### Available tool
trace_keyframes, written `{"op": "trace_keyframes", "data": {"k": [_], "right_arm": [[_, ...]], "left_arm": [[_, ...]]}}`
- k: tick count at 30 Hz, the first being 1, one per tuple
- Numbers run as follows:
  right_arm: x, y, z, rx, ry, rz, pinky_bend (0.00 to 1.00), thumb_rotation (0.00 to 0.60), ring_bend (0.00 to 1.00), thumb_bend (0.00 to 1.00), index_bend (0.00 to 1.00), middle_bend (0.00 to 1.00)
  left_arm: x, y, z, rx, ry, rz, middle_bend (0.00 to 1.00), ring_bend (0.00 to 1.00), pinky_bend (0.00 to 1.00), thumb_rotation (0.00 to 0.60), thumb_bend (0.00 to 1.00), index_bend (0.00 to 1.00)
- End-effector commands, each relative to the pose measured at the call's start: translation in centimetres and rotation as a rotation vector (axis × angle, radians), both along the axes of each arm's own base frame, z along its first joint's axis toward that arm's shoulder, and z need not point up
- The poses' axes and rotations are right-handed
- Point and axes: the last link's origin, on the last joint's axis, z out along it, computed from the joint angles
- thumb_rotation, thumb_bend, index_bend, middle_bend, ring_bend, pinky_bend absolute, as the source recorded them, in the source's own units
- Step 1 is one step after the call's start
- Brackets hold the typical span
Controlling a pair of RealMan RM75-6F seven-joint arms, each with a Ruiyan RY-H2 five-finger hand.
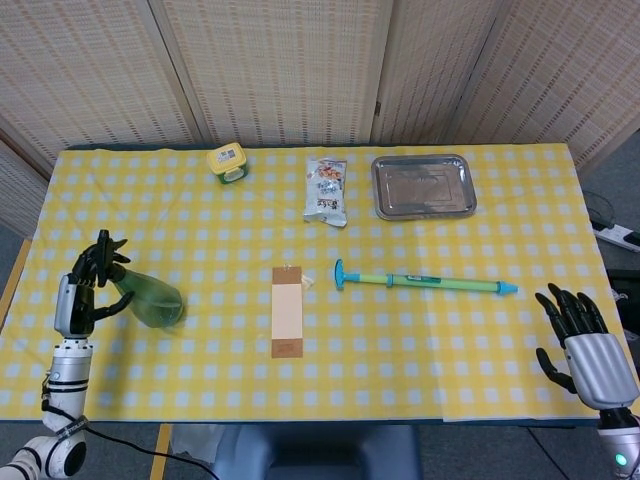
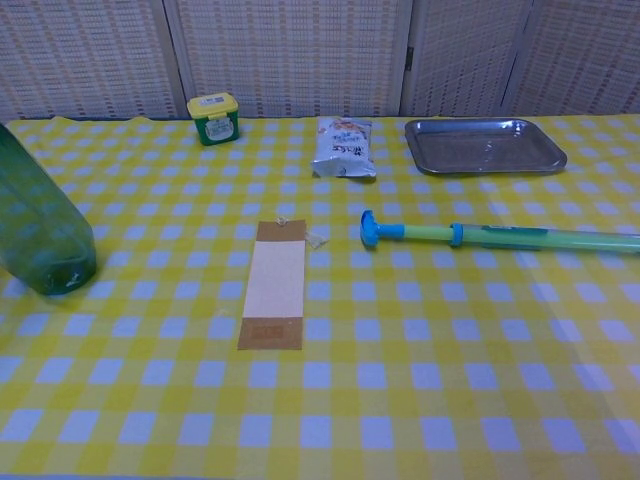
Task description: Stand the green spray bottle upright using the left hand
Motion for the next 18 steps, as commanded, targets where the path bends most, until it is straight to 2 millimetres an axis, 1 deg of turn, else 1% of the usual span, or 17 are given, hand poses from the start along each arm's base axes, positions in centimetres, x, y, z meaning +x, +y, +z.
{"op": "trace_keyframes", "data": {"k": [1, 5, 10, 14, 16, 18], "right_arm": [[0.0, 0.0, 0.0, 0.002, -0.001, 0.001, 0.00, 0.600, 0.00, 0.45, 0.00, 0.00], [0.1, 0.1, -0.1, 0.007, -0.002, 0.005, 0.00, 0.600, 0.00, 0.45, 0.00, 0.00], [0.2, 0.2, 0.0, 0.002, -0.004, 0.008, 0.00, 0.600, 0.00, 0.45, 0.00, 0.00], [0.1, 0.1, 0.0, -0.003, -0.005, 0.003, 0.00, 0.600, 0.00, 0.45, 0.00, 0.00], [0.2, 0.0, 0.0, 0.002, -0.007, 0.005, 0.00, 0.600, 0.00, 0.45, 0.00, 0.00], [0.2, -0.1, -0.2, 0.012, -0.008, 0.011, 0.00, 0.600, 0.00, 0.45, 0.00, 0.00]], "left_arm": [[-0.6, -0.2, 0.3, 0.013, 0.002, 0.019, 0.44, 0.14, 0.00, 0.511, 0.18, 0.27], [-1.6, -0.4, 0.7, 0.027, 0.022, 0.051, 0.44, 0.12, 0.00, 0.481, 0.18, 0.27], [-2.8, -0.9, 1.3, 0.032, 0.040, 0.075, 0.42, 0.10, 0.00, 0.417, 0.18, 0.27], [-4.1, -1.8, 2.6, 0.064, 0.118, 0.095, 0.39, 0.08, 0.00, 0.409, 0.18, 0.27], [-4.5, -2.1, 3.1, 0.070, 0.154, 0.102, 0.38, 0.07, 0.00, 0.394, 0.18, 0.26], [-5.3, -2.6, 4.0, 0.076, 0.233, 0.114, 0.37, 0.07, 0.00, 0.383, 0.18, 0.26]]}}
